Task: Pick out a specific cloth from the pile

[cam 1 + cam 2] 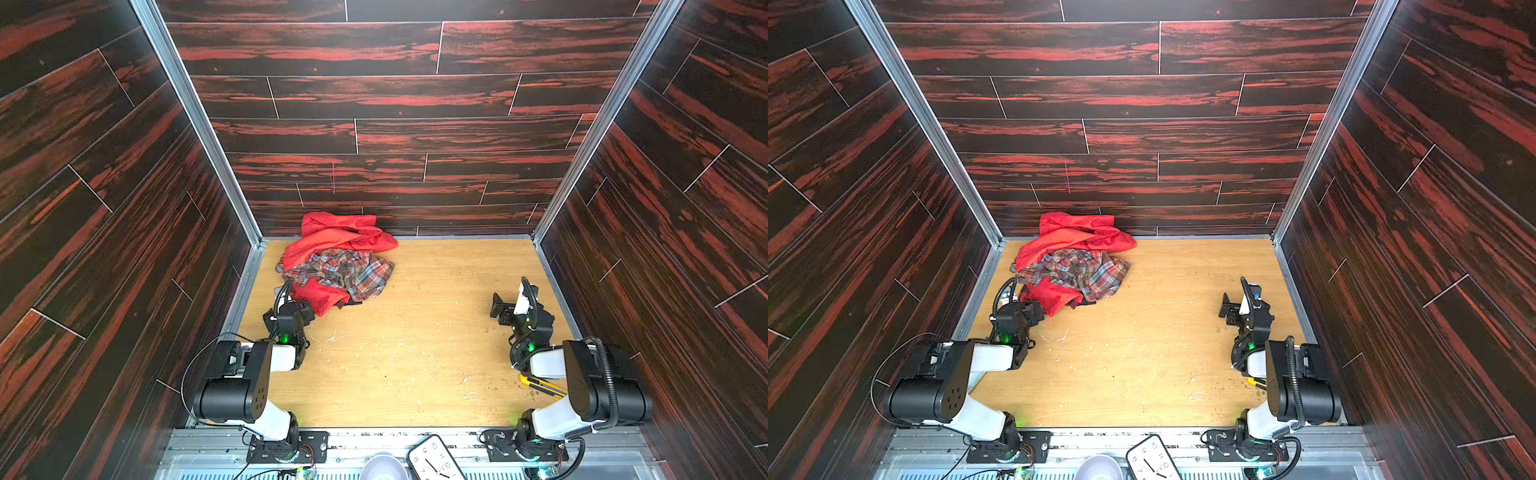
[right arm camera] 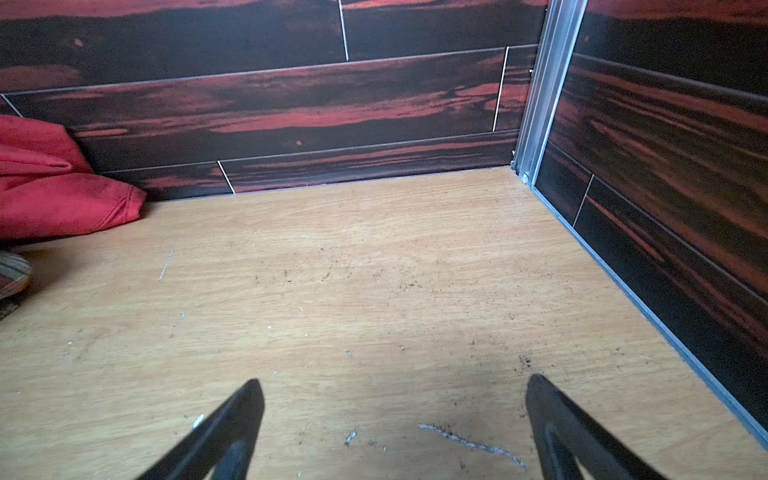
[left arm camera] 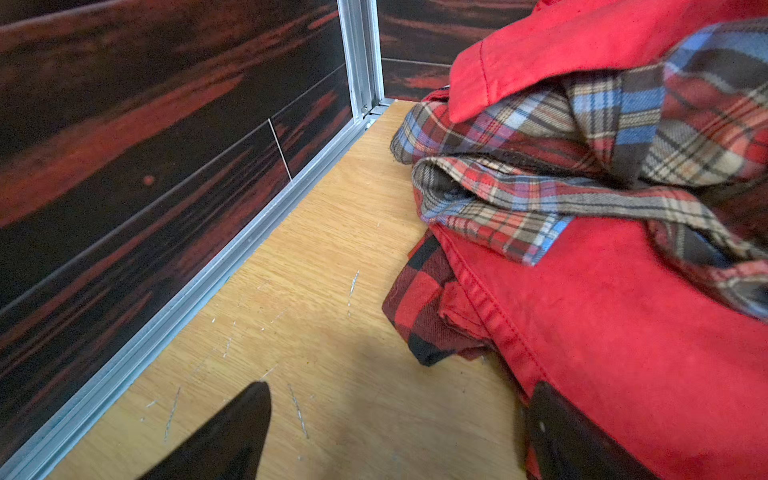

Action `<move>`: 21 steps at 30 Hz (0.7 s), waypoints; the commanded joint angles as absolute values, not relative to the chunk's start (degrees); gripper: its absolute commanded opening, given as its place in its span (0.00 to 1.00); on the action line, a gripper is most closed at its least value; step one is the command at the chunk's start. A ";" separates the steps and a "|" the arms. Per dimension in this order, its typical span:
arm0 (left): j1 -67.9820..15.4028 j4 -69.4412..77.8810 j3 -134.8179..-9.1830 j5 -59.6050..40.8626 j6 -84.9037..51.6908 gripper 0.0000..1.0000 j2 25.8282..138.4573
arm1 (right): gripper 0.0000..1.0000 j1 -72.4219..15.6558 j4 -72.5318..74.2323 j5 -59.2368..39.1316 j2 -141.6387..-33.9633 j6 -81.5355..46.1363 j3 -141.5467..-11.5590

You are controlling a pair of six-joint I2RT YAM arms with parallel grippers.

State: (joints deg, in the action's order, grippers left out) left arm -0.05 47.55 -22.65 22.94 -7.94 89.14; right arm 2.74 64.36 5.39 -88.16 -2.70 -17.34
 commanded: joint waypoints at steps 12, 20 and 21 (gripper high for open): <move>0.00 47.46 -23.72 23.12 -7.78 0.99 87.89 | 0.99 6.51 63.95 -1.49 -89.38 -4.13 -18.19; 0.00 50.23 -21.85 27.26 -9.06 0.99 85.07 | 0.99 6.45 59.64 -1.28 -86.04 -4.50 -19.24; 0.00 50.69 -21.14 29.22 -8.82 0.99 83.11 | 0.99 6.42 55.97 -1.52 -84.02 -4.19 -20.38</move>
